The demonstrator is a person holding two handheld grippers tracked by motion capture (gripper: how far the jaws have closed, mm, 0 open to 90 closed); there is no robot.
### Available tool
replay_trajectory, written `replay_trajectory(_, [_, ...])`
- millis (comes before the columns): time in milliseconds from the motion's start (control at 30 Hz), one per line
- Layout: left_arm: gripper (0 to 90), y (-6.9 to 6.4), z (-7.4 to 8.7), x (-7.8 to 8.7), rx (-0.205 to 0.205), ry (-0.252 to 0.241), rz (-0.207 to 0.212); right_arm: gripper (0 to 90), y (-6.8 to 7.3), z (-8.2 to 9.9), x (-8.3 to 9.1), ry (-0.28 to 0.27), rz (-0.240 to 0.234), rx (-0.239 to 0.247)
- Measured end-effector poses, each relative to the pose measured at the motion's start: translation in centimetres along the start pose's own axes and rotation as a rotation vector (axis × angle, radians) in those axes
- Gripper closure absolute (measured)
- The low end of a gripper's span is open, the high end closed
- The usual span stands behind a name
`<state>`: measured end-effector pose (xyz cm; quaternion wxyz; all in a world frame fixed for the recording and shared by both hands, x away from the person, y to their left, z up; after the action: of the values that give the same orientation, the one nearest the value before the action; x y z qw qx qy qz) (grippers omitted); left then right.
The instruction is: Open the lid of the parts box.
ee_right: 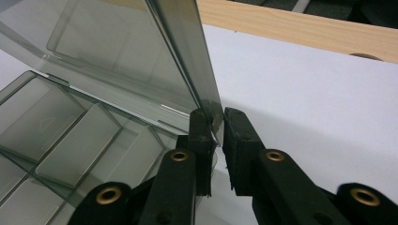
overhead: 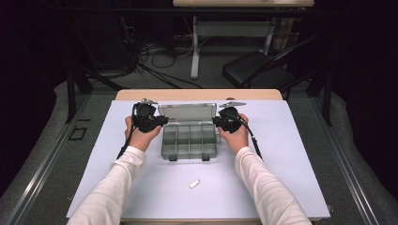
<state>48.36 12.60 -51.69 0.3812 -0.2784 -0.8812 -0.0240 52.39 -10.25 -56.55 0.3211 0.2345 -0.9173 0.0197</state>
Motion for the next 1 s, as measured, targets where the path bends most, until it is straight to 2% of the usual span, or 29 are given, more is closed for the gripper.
replay_trajectory(67, [71.5, 0.2, 0.5, -0.2, 0.014, 0.010, 0.014, 81.9, 0.0, 0.0, 0.0, -0.001, -0.002, -0.003])
replay_trajectory(100, [67.8, 0.2, 0.8, -0.3, 0.019, 0.015, 0.014, 81.9, 0.0, 0.0, 0.0, -0.001, -0.004, -0.006])
replay_trajectory(167, [66.5, 0.3, 1.2, -0.5, 0.021, 0.022, 0.018, 81.9, 0.0, 0.0, 0.0, -0.001, -0.004, -0.004])
replay_trajectory(200, [61.5, 0.3, 1.6, -0.6, 0.026, 0.028, 0.018, 81.9, 0.0, 0.0, 0.0, 0.000, -0.003, -0.003])
replay_trajectory(300, [57.1, 0.4, 2.2, -0.9, 0.038, 0.036, 0.016, 81.9, 0.0, 0.0, 0.0, 0.002, -0.001, -0.003])
replay_trajectory(433, [55.3, 0.3, 3.4, -1.2, 0.022, 0.048, -0.005, 81.9, 0.0, 0.0, 0.0, 0.002, -0.003, -0.002])
replay_trajectory(567, [51.5, 0.1, 4.6, -1.7, 0.034, 0.048, -0.008, 81.9, 0.0, 0.0, 0.0, 0.001, -0.003, -0.003])
replay_trajectory(700, [48.9, 0.0, 5.2, -1.8, 0.046, 0.034, 0.001, 81.8, 0.0, 0.0, 0.1, 0.001, -0.003, -0.003])
replay_trajectory(1000, [46.7, -0.2, 6.5, -2.1, 0.031, 0.028, -0.002, 81.8, 0.0, 0.1, 0.1, -0.001, -0.003, -0.007])
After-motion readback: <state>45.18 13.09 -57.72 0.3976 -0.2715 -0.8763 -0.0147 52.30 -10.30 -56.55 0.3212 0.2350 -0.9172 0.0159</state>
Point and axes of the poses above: each handheld gripper's, and its own axes: x roughly backward along the jaws, z roughly out of its underside, y roughly to its left, the point moved 8 cm from there along -x, roughly forward along the jaws, and after that the axes turned 1 degree about z, right-handed, at the moved point
